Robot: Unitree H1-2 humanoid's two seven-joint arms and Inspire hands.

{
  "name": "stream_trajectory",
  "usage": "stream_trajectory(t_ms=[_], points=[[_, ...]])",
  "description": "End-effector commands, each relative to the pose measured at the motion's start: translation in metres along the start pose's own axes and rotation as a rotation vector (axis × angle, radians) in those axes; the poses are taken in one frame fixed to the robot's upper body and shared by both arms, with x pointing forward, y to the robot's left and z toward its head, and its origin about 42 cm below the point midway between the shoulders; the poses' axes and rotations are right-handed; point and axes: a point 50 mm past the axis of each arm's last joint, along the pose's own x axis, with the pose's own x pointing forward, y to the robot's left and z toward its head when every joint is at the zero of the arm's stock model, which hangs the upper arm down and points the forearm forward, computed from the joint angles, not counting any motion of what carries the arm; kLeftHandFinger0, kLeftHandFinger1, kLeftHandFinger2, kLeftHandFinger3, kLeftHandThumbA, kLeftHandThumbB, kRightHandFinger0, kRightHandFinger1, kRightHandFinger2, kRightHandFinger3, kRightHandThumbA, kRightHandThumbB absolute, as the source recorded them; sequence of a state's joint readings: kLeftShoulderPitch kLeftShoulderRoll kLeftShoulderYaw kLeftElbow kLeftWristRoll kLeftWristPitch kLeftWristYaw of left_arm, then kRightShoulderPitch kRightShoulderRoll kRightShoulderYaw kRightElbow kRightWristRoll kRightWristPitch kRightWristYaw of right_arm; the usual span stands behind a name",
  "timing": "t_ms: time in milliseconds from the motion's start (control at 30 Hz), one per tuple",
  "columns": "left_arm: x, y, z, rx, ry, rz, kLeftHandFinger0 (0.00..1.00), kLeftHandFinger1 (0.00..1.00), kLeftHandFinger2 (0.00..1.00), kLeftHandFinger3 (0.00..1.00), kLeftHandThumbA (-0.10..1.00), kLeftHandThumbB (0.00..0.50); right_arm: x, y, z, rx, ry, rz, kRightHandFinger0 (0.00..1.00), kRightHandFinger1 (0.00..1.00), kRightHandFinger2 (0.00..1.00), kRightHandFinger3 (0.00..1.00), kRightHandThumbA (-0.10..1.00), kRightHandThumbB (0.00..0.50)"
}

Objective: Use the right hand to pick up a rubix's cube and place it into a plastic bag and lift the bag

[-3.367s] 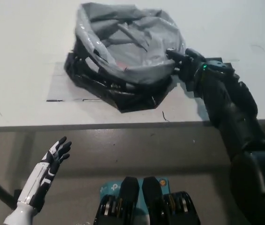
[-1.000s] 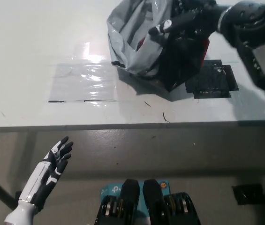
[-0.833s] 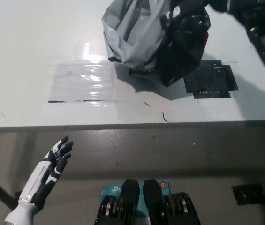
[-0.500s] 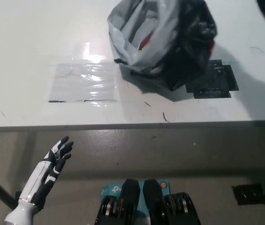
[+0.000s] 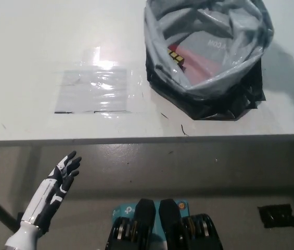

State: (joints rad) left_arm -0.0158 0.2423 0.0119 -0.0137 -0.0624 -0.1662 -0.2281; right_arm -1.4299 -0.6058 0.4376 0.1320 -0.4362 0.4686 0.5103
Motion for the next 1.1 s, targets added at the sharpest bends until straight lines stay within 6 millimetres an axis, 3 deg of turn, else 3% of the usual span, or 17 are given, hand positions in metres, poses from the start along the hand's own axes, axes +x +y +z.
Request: stream_trajectory(t_ms=[0,33,67,100,200,233,367,400,433,467,500,533,633,700,767,900,1067], points=[[0.013,0.012,0.020,0.044,-0.095,0.004,1.00,1.00,1.00,1.00,0.97,0.223,-0.139,-0.099,0.021,0.080,-0.307,-0.626,1.00,1.00,1.00,1.00,1.00,0.351],[0.013,0.012,0.020,0.044,-0.095,0.004,1.00,1.00,1.00,1.00,0.97,0.223,-0.139,-0.099,0.021,0.080,-0.307,-0.626,1.00,1.00,1.00,1.00,1.00,0.352],[0.016,0.013,0.022,0.039,-0.105,0.007,1.00,1.00,1.00,1.00,0.98,0.220,-0.160,-0.099,0.023,0.097,-0.355,-0.656,1.00,1.00,1.00,1.00,1.00,0.343],[0.024,0.018,0.029,0.037,-0.130,0.018,1.00,1.00,1.00,1.00,1.00,0.232,-0.202,-0.091,0.025,0.151,-0.466,-0.711,1.00,1.00,1.00,1.00,1.00,0.299],[0.035,0.026,0.037,0.032,-0.167,0.028,1.00,1.00,1.00,1.00,1.00,0.191,-0.245,-0.066,0.027,0.161,-0.544,-0.780,1.00,1.00,1.00,1.00,1.00,0.255],[0.040,0.028,0.041,0.024,-0.188,0.032,1.00,1.00,1.00,1.00,1.00,0.194,-0.262,-0.048,0.028,0.147,-0.561,-0.810,1.00,1.00,1.00,1.00,0.92,0.232],[0.050,0.028,0.046,-0.002,-0.200,0.057,1.00,1.00,1.00,1.00,1.00,0.234,-0.301,0.032,0.018,0.103,-0.665,-0.864,1.00,1.00,1.00,1.00,0.84,0.259],[0.053,0.028,0.047,-0.001,-0.204,0.055,1.00,1.00,1.00,1.00,1.00,0.241,-0.304,0.040,0.018,0.117,-0.673,-0.875,1.00,1.00,1.00,1.00,0.82,0.271],[0.062,0.026,0.051,0.001,-0.221,0.056,1.00,1.00,1.00,1.00,1.00,0.244,-0.313,0.068,0.018,0.185,-0.696,-0.901,1.00,1.00,1.00,1.00,0.85,0.306],[0.066,0.026,0.054,0.001,-0.230,0.058,1.00,1.00,1.00,1.00,1.00,0.245,-0.317,0.077,0.019,0.202,-0.698,-0.913,1.00,1.00,1.00,1.00,0.87,0.313],[0.077,0.026,0.061,0.004,-0.252,0.063,1.00,1.00,1.00,1.00,1.00,0.256,-0.322,0.102,0.024,0.297,-0.663,-0.948,1.00,1.00,1.00,1.00,0.93,0.354],[0.080,0.027,0.063,0.006,-0.260,0.064,1.00,1.00,1.00,1.00,1.00,0.256,-0.324,0.110,0.026,0.341,-0.647,-0.958,1.00,1.00,1.00,1.00,0.94,0.355],[0.087,0.028,0.071,0.015,-0.285,0.063,1.00,1.00,1.00,1.00,1.00,0.259,-0.333,0.144,0.033,0.422,-0.503,-0.906,1.00,1.00,1.00,1.00,1.00,0.211],[0.087,0.024,0.075,0.017,-0.302,0.066,1.00,1.00,1.00,1.00,1.00,0.240,-0.329,0.178,0.032,0.553,-0.360,-0.778,1.00,1.00,1.00,1.00,1.00,0.167],[0.082,0.021,0.073,0.014,-0.302,0.072,1.00,1.00,1.00,1.00,1.00,0.236,-0.325,0.205,0.021,0.592,-0.256,-0.677,1.00,1.00,1.00,1.00,1.00,0.189],[0.076,0.018,0.068,-0.001,-0.312,0.103,1.00,1.00,1.00,1.00,1.00,0.228,-0.299,0.255,-0.010,0.781,-0.140,-0.538,1.00,1.00,1.00,1.00,1.00,0.147],[0.062,0.015,0.060,-0.002,-0.319,0.133,1.00,1.00,1.00,1.00,1.00,0.217,-0.282,0.297,-0.033,0.868,-0.073,-0.473,1.00,1.00,1.00,1.00,1.00,0.151]])
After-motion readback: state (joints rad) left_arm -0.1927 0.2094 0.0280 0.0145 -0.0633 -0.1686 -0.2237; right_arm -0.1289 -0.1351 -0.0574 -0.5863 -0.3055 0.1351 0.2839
